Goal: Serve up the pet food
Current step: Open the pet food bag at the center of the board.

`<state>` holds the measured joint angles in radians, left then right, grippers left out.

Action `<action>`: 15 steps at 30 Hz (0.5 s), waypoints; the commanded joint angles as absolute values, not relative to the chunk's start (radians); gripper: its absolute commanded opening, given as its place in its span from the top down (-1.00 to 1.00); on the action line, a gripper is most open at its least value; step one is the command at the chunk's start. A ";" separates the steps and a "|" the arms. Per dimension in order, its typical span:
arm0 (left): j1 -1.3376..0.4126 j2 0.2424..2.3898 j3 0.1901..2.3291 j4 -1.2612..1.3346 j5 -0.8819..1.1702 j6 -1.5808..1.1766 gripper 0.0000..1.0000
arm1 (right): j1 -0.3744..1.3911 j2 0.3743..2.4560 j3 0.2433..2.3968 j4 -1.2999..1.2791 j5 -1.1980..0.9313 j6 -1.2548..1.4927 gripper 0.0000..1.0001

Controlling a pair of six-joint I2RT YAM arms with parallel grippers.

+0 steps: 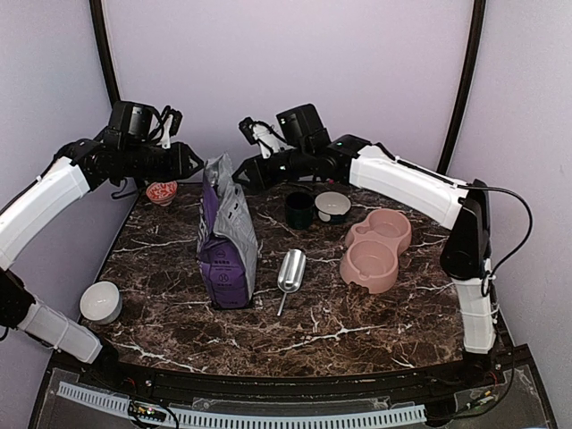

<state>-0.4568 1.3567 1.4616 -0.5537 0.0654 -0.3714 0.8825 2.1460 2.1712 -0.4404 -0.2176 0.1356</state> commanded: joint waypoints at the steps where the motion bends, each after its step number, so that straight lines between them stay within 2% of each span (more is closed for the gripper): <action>1: -0.449 1.354 1.468 -0.522 0.104 -0.341 0.19 | 0.857 2.001 2.077 -0.270 -0.260 0.255 -0.10; 4: -0.449 1.359 1.471 -0.511 0.130 -0.334 -0.02 | 0.799 1.911 1.944 -0.086 -0.364 0.443 -0.30; 8: -0.451 1.376 1.490 -0.509 0.183 -0.339 -0.13 | 0.705 1.822 1.753 0.244 -0.529 0.810 -0.56; 9: -0.450 1.378 1.492 -0.503 0.198 -0.338 -0.16 | 0.696 1.807 1.719 0.318 -0.541 0.891 -0.77; 10: -0.450 1.383 1.494 -0.500 0.208 -0.338 -0.19 | 0.691 1.802 1.693 0.377 -0.546 0.960 -0.87; 12: -0.453 1.398 1.510 -0.508 0.216 -0.334 -0.25 | 0.687 1.813 1.710 0.421 -0.543 1.062 -0.96; 15: -0.459 1.425 1.541 -0.536 0.221 -0.319 -0.26 | 0.678 1.836 1.782 0.364 -0.504 1.149 -0.99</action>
